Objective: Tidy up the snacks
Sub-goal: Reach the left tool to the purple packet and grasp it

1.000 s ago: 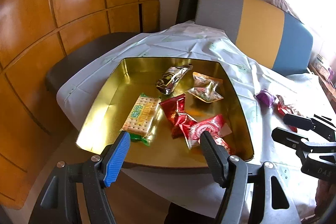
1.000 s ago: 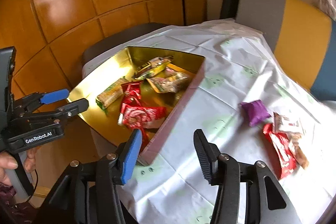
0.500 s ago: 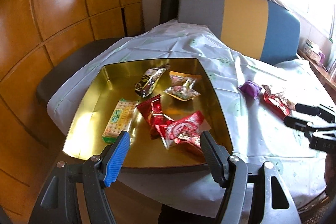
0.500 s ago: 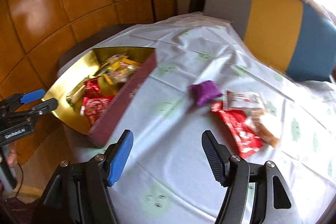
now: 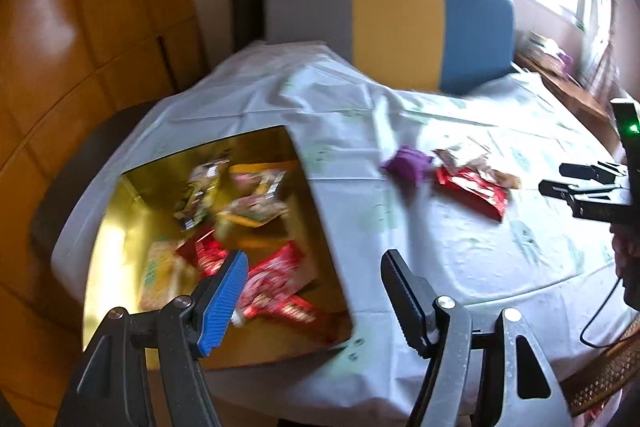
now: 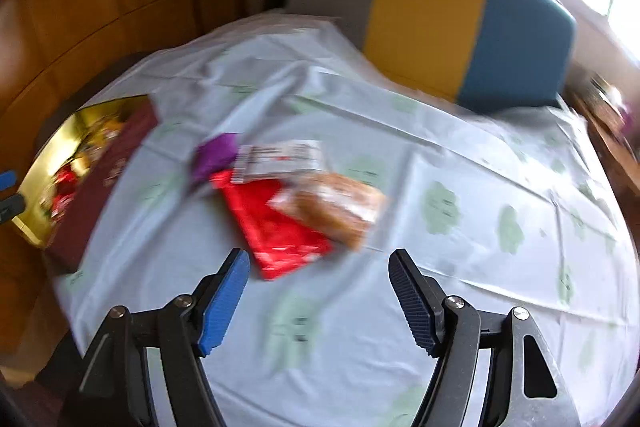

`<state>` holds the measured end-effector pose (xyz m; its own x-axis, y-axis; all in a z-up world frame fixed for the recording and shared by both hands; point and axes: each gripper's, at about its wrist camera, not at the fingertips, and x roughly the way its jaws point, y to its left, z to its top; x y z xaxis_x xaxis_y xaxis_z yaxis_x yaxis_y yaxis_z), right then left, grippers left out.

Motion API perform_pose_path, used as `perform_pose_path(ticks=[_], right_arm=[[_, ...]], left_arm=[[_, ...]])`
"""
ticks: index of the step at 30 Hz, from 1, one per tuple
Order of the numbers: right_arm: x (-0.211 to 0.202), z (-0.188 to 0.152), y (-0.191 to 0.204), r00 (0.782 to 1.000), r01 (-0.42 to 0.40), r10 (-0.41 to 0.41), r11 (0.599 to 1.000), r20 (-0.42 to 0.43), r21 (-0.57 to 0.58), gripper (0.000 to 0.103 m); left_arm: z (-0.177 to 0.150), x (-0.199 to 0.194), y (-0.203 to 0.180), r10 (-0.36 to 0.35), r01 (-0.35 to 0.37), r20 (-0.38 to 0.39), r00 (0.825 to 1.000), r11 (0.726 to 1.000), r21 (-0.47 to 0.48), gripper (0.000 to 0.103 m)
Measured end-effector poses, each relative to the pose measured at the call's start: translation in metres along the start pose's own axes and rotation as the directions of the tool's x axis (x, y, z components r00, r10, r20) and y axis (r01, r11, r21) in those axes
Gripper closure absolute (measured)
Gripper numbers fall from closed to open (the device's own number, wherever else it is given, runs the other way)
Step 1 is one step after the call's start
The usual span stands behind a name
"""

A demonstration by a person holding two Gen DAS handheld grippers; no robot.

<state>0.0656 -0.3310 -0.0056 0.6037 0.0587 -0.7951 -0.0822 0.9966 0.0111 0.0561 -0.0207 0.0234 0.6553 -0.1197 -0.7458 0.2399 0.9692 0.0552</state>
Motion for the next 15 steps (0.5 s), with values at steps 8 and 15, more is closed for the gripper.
perform_pose_path(ticks=[8, 15], right_arm=[[0.013, -0.002, -0.036, 1.000, 0.008, -0.003, 0.987, -0.029, 0.159, 0.030], [0.009, 0.003, -0.029, 0.999, -0.035, 0.037, 0.987, -0.014, 0.158, 0.028]], left_arm=[[0.046, 0.046, -0.038, -0.137, 0.142, -0.135, 0.981, 0.990, 0.026, 0.041], [0.080, 0.111, -0.051, -0.270, 0.234, -0.245, 0.931, 0.958, -0.168, 0.049]])
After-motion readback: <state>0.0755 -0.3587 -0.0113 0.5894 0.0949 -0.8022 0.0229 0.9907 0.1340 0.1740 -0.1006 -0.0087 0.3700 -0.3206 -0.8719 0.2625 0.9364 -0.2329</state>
